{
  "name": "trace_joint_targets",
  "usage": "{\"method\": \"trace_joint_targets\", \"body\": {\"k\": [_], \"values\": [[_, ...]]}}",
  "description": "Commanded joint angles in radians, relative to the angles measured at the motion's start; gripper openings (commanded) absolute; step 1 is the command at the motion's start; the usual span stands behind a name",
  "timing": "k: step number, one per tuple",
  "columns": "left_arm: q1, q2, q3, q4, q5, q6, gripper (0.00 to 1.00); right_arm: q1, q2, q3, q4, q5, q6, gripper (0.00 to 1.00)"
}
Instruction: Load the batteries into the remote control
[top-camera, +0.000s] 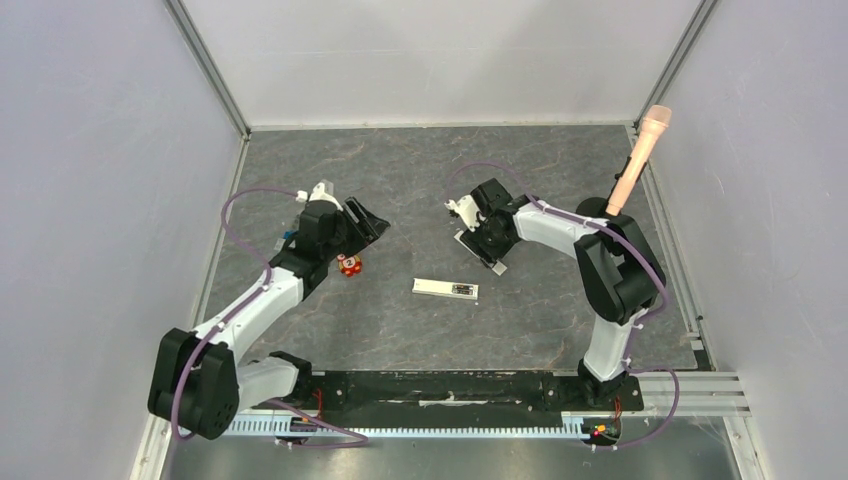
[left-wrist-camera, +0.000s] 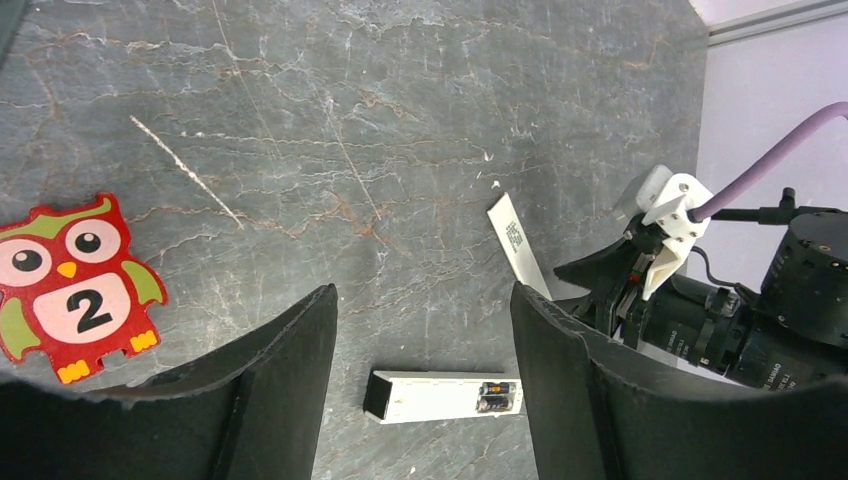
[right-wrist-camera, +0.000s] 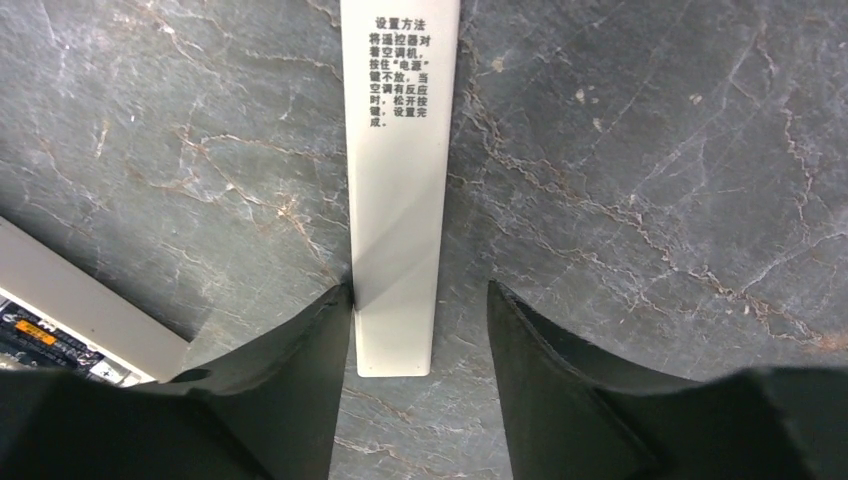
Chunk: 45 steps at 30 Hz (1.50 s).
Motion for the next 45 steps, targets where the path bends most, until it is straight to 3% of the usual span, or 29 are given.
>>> {"method": "trace_joint_targets", "body": {"k": [1, 4, 14, 24, 35, 45], "values": [[0.004, 0.012, 0.050, 0.052, 0.022, 0.001, 0.69, 0.002, 0.067, 0.024, -0.053, -0.043, 0.016, 0.47], [0.004, 0.026, 0.052, 0.055, 0.025, 0.001, 0.66, 0.001, 0.093, 0.044, -0.070, -0.045, 0.037, 0.42], [-0.004, 0.117, 0.048, 0.089, 0.068, -0.025, 0.62, -0.023, 0.148, 0.047, -0.088, -0.100, 0.058, 0.45], [-0.031, 0.157, 0.077, 0.105, 0.055, -0.029, 0.61, -0.032, 0.197, 0.076, -0.118, -0.132, 0.071, 0.29], [-0.143, 0.378, 0.108, 0.363, 0.070, -0.059, 0.65, -0.032, 0.064, 0.029, 0.008, -0.163, 0.117, 0.22], [-0.212, 0.547, 0.196, 0.443, 0.055, -0.034, 0.67, -0.032, -0.025, -0.006, 0.043, -0.212, 0.132, 0.23]]}}
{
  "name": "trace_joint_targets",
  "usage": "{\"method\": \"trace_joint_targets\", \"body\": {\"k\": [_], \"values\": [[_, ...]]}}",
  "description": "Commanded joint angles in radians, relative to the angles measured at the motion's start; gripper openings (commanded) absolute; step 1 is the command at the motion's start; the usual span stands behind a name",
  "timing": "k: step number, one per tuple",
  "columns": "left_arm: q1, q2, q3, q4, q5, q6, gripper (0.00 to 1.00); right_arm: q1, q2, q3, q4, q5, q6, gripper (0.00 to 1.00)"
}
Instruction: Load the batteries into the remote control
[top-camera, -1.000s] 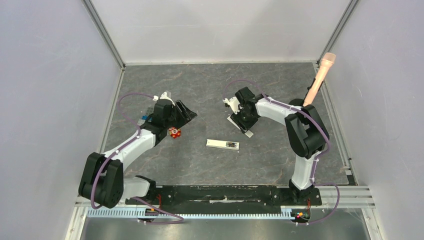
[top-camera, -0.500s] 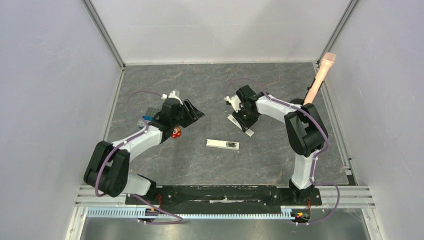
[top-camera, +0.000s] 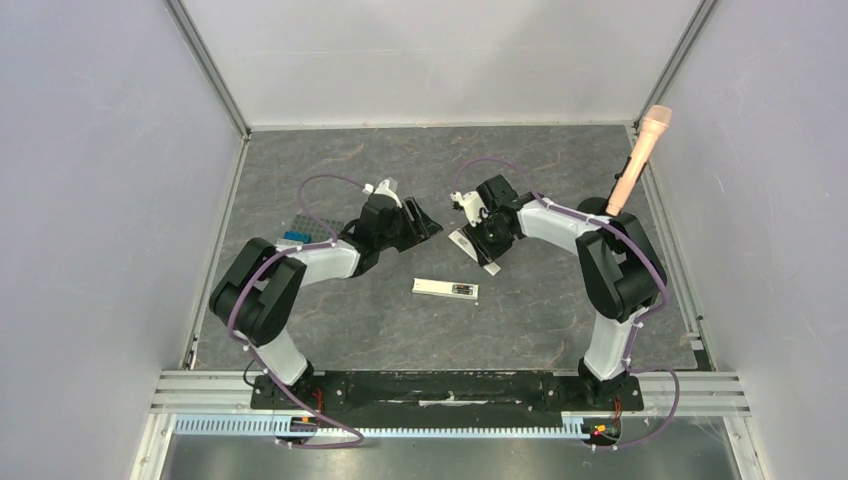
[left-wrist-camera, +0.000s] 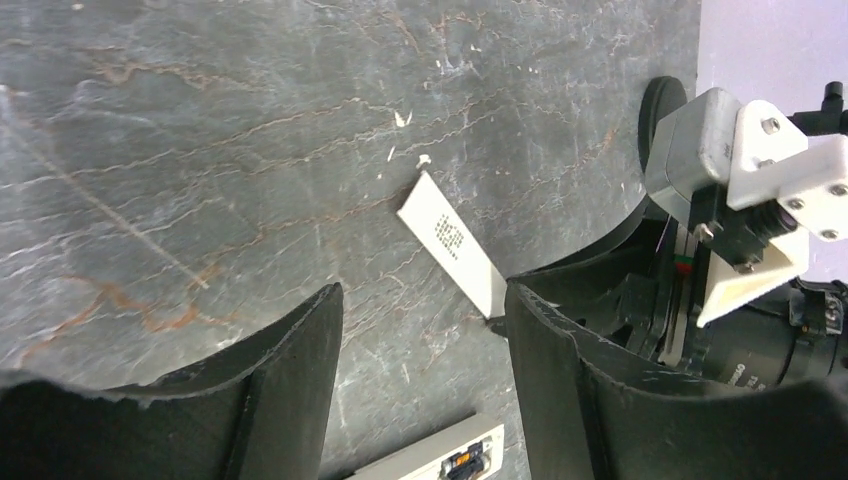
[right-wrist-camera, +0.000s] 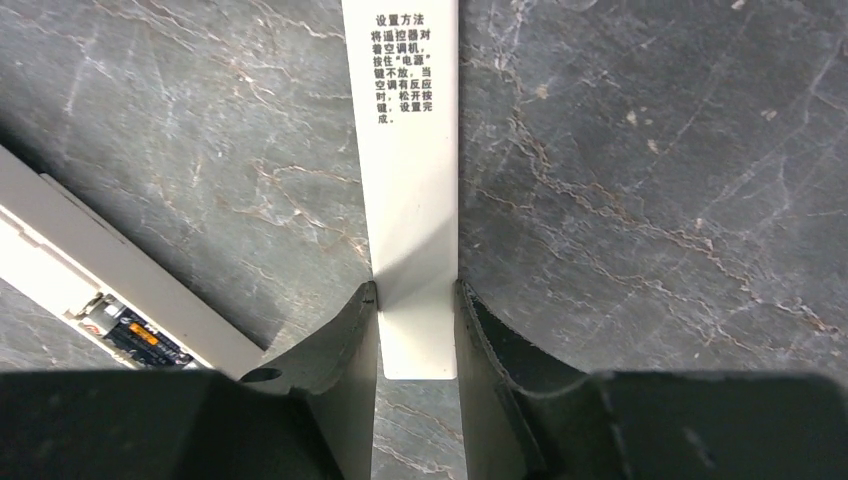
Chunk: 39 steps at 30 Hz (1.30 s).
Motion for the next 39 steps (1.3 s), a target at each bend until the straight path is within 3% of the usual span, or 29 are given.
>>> {"method": "trace_joint_targets", "body": {"k": [1, 12, 20, 25, 34, 37, 39], "values": [[-0.022, 0.048, 0.055, 0.086, -0.011, 0.002, 0.67, 0.005, -0.044, -0.023, 0.038, -0.051, 0.022, 0.22], [-0.043, 0.167, 0.137, -0.008, -0.016, -0.003, 0.66, 0.006, -0.084, -0.034, 0.065, -0.128, 0.022, 0.23], [-0.048, 0.225, 0.157, 0.025, 0.029, -0.044, 0.65, 0.006, -0.090, -0.042, 0.068, -0.159, 0.009, 0.23], [-0.048, 0.250, 0.154, 0.080, 0.072, -0.087, 0.58, 0.006, -0.089, -0.045, 0.072, -0.166, 0.004, 0.23], [-0.048, 0.273, 0.117, 0.169, 0.127, -0.148, 0.31, 0.006, -0.097, -0.053, 0.088, -0.174, 0.006, 0.23], [-0.049, 0.283, 0.116, 0.198, 0.140, -0.162, 0.14, 0.006, -0.101, -0.057, 0.091, -0.184, 0.003, 0.24], [-0.049, 0.284, 0.113, 0.220, 0.148, -0.173, 0.02, 0.006, -0.109, -0.060, 0.094, -0.171, 0.004, 0.30]]}}
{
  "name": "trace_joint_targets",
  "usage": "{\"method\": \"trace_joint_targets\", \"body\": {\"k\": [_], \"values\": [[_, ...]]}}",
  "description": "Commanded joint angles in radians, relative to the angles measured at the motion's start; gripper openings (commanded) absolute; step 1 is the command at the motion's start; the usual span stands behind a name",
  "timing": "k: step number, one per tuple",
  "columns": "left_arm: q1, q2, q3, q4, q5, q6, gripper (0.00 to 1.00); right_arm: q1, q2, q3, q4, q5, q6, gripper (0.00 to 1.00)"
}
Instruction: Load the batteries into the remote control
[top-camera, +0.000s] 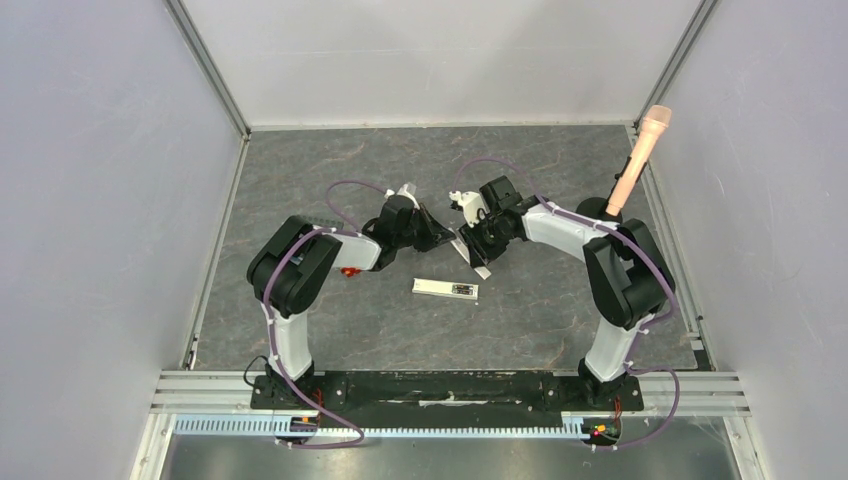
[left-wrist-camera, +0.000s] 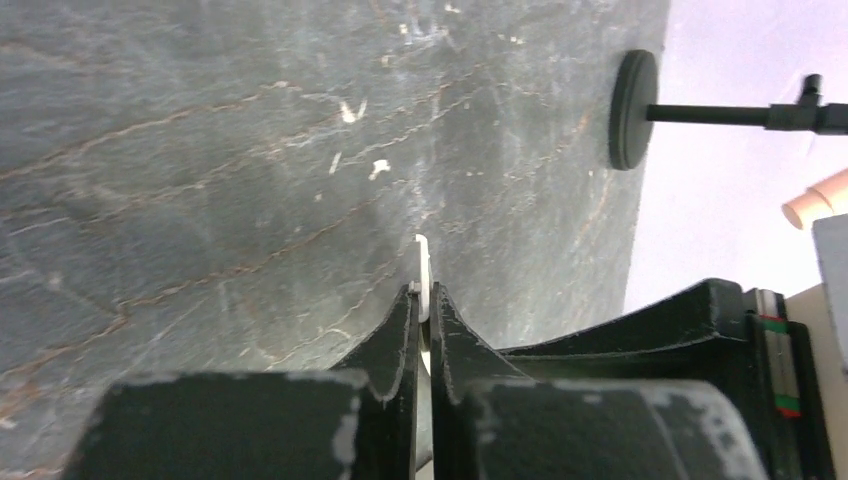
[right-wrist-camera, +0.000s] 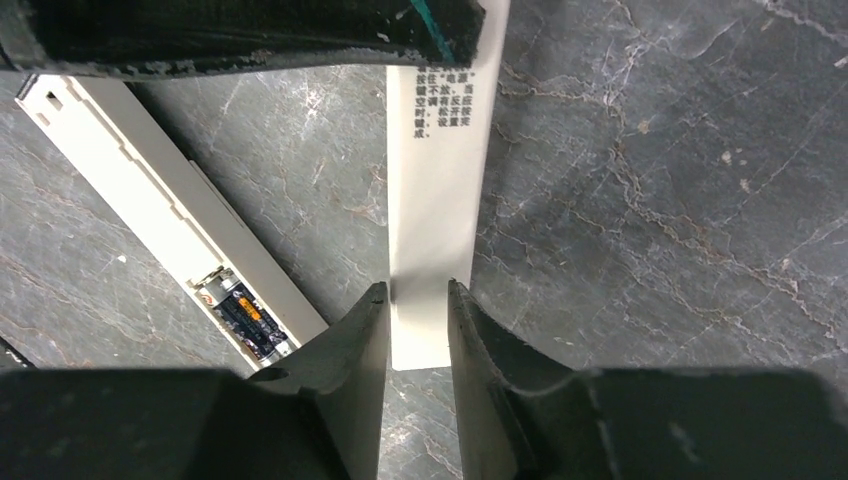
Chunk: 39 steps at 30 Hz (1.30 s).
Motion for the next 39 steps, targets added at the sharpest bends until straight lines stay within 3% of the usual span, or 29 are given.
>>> {"method": "trace_joint_targets", "body": {"k": [1, 5, 9, 12, 17, 21, 26, 33, 39], "values": [[-0.005, 0.017, -0.012, 0.096, 0.039, -0.039, 0.02, 0.005, -0.063, -0.015, 0.041, 0.003, -0.005, 0.38], [-0.004, -0.019, -0.033, 0.119, 0.032, -0.043, 0.02, 0.004, -0.120, -0.034, 0.076, 0.054, 0.023, 0.61], [-0.001, -0.099, -0.065, 0.128, 0.017, -0.039, 0.02, 0.000, -0.194, -0.035, 0.110, 0.080, 0.080, 0.67], [0.001, -0.183, -0.095, 0.144, -0.001, -0.035, 0.02, -0.015, -0.270, -0.071, 0.206, 0.099, 0.278, 0.67], [0.003, -0.379, -0.137, 0.111, -0.071, -0.033, 0.02, -0.020, -0.516, -0.352, 0.641, 0.104, 0.793, 0.68], [-0.001, -0.545, -0.133, 0.026, -0.130, -0.044, 0.02, -0.019, -0.654, -0.504, 0.782, 0.156, 1.095, 0.65], [-0.019, -0.711, -0.149, -0.056, -0.214, -0.117, 0.02, -0.019, -0.783, -0.621, 1.001, 0.180, 1.289, 0.66], [-0.046, -0.835, -0.174, -0.051, -0.277, -0.184, 0.02, -0.012, -0.796, -0.709, 1.311, 0.129, 1.510, 0.65], [-0.056, -0.866, -0.178, -0.026, -0.292, -0.171, 0.02, 0.009, -0.731, -0.706, 1.531, 0.035, 1.623, 0.50]]}}
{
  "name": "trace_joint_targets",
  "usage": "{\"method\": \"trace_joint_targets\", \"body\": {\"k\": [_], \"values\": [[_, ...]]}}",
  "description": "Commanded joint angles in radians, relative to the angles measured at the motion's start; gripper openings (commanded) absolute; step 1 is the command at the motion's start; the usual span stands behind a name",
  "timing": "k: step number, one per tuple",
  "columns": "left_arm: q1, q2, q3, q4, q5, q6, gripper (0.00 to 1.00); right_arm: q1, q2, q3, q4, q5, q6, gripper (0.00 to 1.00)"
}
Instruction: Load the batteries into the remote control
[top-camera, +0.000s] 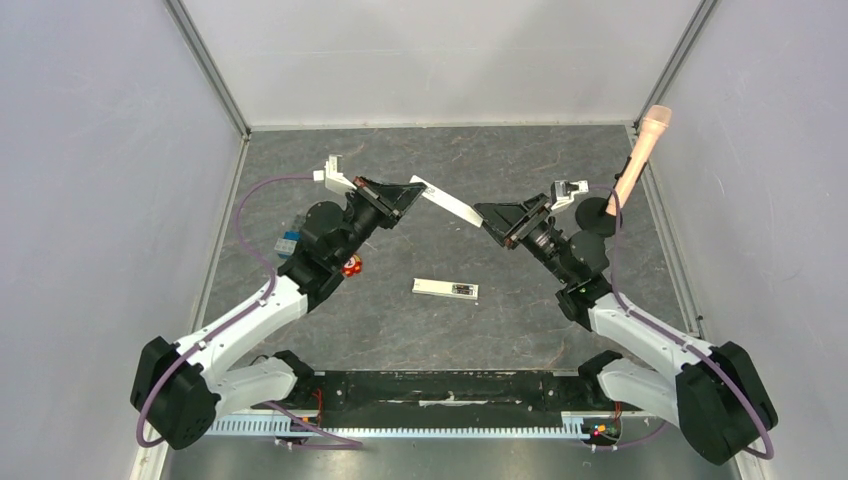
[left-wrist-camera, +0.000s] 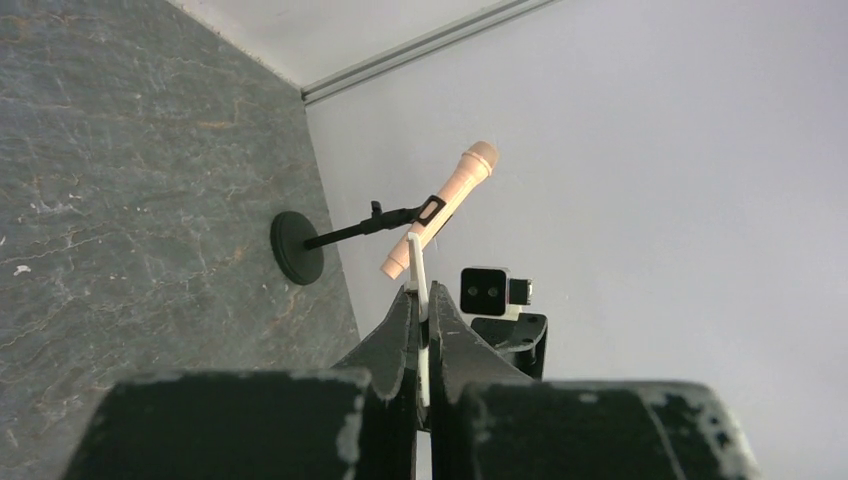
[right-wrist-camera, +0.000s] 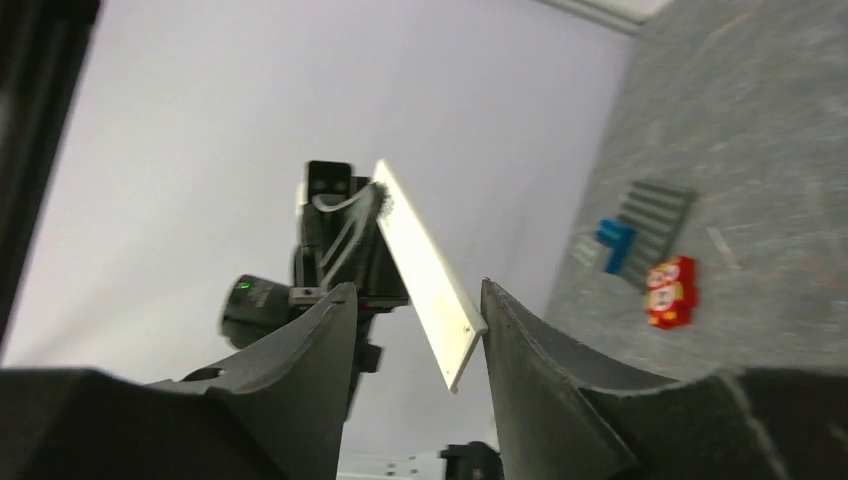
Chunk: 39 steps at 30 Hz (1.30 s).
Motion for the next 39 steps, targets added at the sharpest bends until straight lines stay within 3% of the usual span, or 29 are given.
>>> {"method": "trace_joint_targets", "body": {"k": [1, 9, 15, 16, 19, 22, 25, 28, 32, 39], "values": [[-0.008, -0.025, -0.009, 0.030, -0.040, -0.021, 0.02, 0.024, 0.038, 0.001, 0.264, -0.062, 0.127, 0.48], [-0.014, -0.026, -0.019, 0.057, -0.044, -0.024, 0.02, 0.032, 0.093, 0.018, 0.325, -0.107, 0.187, 0.34], [-0.013, -0.019, -0.019, 0.055, -0.036, -0.017, 0.02, 0.033, 0.108, 0.038, 0.280, -0.139, 0.175, 0.04], [-0.013, -0.022, -0.022, 0.054, -0.036, -0.012, 0.08, 0.034, 0.108, 0.038, 0.262, -0.144, 0.166, 0.00], [-0.008, -0.051, -0.008, -0.031, -0.041, 0.060, 0.45, 0.032, 0.095, 0.031, 0.179, -0.158, 0.113, 0.00], [0.001, -0.093, 0.054, -0.260, -0.058, 0.213, 0.61, 0.028, 0.081, 0.028, 0.022, -0.194, 0.018, 0.00], [0.006, -0.131, 0.089, -0.497, -0.121, 0.342, 0.64, 0.024, 0.092, 0.074, -0.246, -0.241, -0.148, 0.00], [0.026, -0.149, 0.070, -0.647, -0.157, 0.394, 0.65, 0.026, 0.108, 0.083, -0.388, -0.257, -0.276, 0.00], [0.047, -0.136, 0.004, -0.687, -0.098, 0.413, 0.65, 0.025, 0.160, 0.086, -0.493, -0.264, -0.381, 0.00], [0.050, -0.025, -0.088, -0.658, 0.004, 0.405, 0.65, 0.025, 0.282, 0.075, -0.480, -0.281, -0.443, 0.00]]}}
